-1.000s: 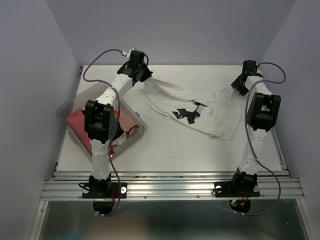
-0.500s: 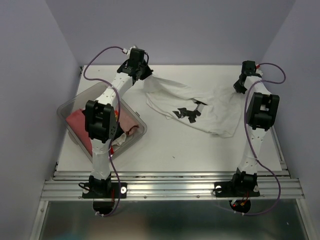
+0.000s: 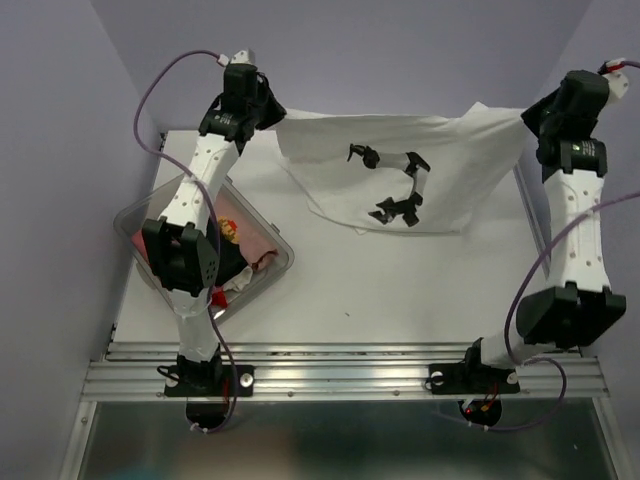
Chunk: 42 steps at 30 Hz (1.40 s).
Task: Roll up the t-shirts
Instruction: Pick up the T-shirt from the center of the board.
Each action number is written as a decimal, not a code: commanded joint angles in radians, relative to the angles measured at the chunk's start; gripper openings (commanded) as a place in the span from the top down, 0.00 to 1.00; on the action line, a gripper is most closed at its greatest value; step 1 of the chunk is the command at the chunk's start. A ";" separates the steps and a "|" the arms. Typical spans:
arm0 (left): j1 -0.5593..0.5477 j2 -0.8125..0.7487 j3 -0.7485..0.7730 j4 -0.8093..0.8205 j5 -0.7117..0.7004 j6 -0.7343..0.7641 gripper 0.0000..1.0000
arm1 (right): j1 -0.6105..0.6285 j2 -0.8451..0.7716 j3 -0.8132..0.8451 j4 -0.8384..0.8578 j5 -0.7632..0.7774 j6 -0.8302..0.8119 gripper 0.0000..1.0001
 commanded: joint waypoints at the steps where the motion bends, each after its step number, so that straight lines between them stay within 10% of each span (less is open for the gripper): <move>1: 0.027 -0.252 0.026 0.056 0.001 0.085 1.00 | -0.001 -0.193 -0.017 0.059 -0.054 -0.042 0.99; 27: 0.050 -0.744 0.176 0.065 -0.059 0.143 1.00 | -0.001 -0.632 0.486 -0.090 -0.108 -0.119 0.99; 42: 0.048 -0.595 0.023 0.192 0.044 0.114 1.00 | -0.001 -0.712 0.192 -0.058 0.117 -0.237 0.99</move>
